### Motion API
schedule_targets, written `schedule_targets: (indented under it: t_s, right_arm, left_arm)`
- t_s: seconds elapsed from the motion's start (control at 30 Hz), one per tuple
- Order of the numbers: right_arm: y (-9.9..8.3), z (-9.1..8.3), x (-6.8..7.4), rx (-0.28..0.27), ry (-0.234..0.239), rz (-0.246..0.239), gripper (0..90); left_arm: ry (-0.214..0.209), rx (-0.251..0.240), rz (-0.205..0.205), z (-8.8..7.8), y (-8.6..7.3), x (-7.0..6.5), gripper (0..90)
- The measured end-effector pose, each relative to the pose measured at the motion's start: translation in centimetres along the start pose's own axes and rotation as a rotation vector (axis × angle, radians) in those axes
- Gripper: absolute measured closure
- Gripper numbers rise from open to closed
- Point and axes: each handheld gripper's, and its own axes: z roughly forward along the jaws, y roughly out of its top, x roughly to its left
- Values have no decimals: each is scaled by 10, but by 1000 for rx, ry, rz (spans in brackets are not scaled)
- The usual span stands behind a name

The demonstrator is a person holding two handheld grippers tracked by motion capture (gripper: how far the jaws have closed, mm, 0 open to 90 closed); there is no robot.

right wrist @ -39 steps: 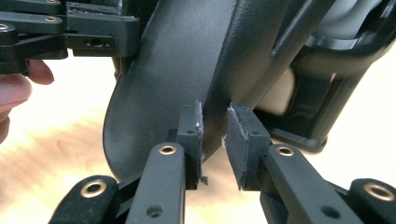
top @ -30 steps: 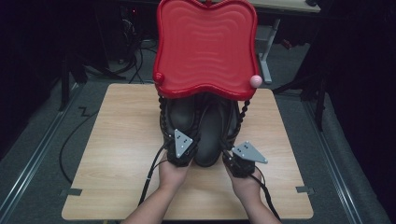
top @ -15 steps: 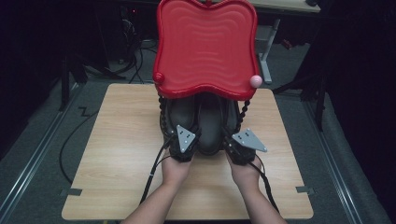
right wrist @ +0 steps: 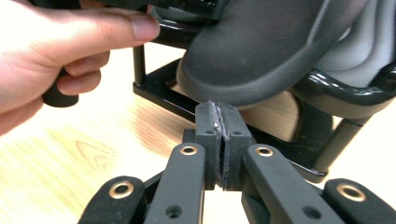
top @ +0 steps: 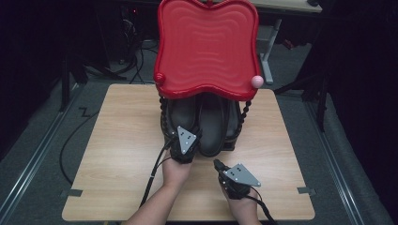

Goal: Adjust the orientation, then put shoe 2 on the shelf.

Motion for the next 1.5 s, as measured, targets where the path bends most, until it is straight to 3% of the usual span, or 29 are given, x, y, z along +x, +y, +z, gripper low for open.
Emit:
schedule_targets:
  t_s: [0.23, 0.37, 0.43, 0.53, 0.7, 0.83, 0.93, 1.03, 1.3, 1.5]
  right_arm:
    - [-2, 16, 2, 22, -34, -8, 898]
    - [1, 20, 1, 18, -39, -9, 900]
    - [2, 22, 0, 16, -41, -11, 900]
    - [3, 25, 0, 9, -44, -7, 900]
    - [7, 31, 2, 3, -54, -1, 900]
    - [10, 35, -2, -2, -62, 6, 900]
    - [14, 38, -8, -3, -79, 18, 900]
    - [18, 42, -12, -5, -91, 18, 900]
    - [27, 57, -14, -10, -108, 24, 900]
    - [33, 63, -19, -9, -123, 26, 900]
  left_arm:
    - [-8, -15, -7, -2, 1, 2, 749]
    - [-67, -44, -8, -15, 3, 3, 642]
    - [-76, -59, 9, -27, 1, 4, 630]
    - [-75, -56, 46, -47, -10, 11, 621]
    - [-53, -9, 71, -81, -40, 32, 602]
    - [-21, 28, 76, -99, -65, 48, 598]
    - [-6, 47, 91, -102, -69, 55, 590]
    - [-7, 44, 56, -104, -72, 60, 590]
    - [-17, 54, 98, -104, -75, 54, 571]
    - [-28, 55, 105, -104, -75, 53, 568]
